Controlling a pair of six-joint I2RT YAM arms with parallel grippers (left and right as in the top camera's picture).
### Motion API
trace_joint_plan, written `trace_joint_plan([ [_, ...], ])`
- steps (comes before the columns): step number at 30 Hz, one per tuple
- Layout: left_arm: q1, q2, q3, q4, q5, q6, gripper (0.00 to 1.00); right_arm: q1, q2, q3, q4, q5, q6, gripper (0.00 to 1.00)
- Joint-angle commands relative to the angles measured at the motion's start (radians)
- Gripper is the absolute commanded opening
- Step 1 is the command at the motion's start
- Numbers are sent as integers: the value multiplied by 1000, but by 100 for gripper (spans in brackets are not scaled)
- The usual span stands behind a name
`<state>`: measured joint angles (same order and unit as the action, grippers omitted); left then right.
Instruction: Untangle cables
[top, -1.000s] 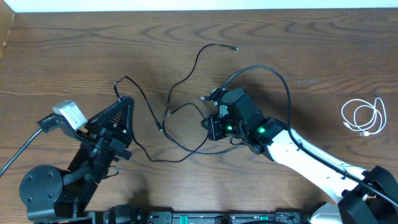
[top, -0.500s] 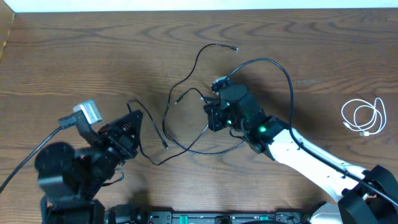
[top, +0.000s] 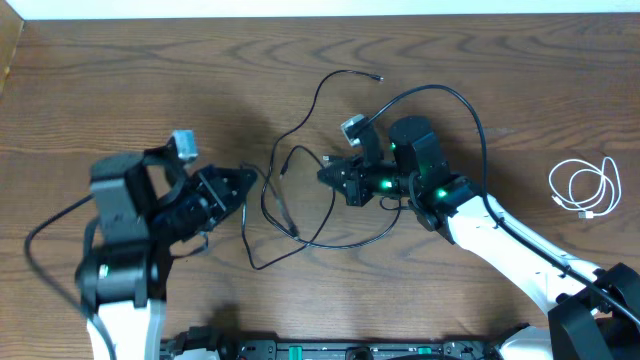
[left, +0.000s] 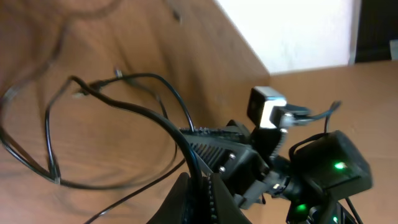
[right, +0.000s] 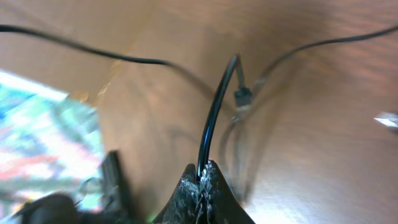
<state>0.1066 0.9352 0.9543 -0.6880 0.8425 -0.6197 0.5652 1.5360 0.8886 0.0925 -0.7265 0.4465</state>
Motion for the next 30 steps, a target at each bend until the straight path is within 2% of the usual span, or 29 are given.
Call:
trace_joint_plan([
  [1, -39, 85, -3, 1, 95, 15, 7, -1, -4, 1, 19, -185, -10, 1],
  [5, -97, 185, -3, 11, 118, 13, 7, -1, -5, 1, 31, -249, -6, 1],
  [9, -139, 247, -3, 83, 179, 13, 7, -1, -4, 0, 31, -253, 18, 1],
  [17, -176, 313, -3, 130, 130, -56, 7, 0, -4, 0, 50, -334, 46, 1],
  [22, -209, 335, -3, 134, 100, -187, 7, 12, -3, 0, 75, -351, 52, 1],
  [26, -227, 336, -3, 141, 42, -304, 7, 21, -3, 0, 76, -349, 85, 6],
  [30, -249, 336, -3, 145, -16, -388, 7, 26, -3, 0, 75, -345, 108, 7],
])
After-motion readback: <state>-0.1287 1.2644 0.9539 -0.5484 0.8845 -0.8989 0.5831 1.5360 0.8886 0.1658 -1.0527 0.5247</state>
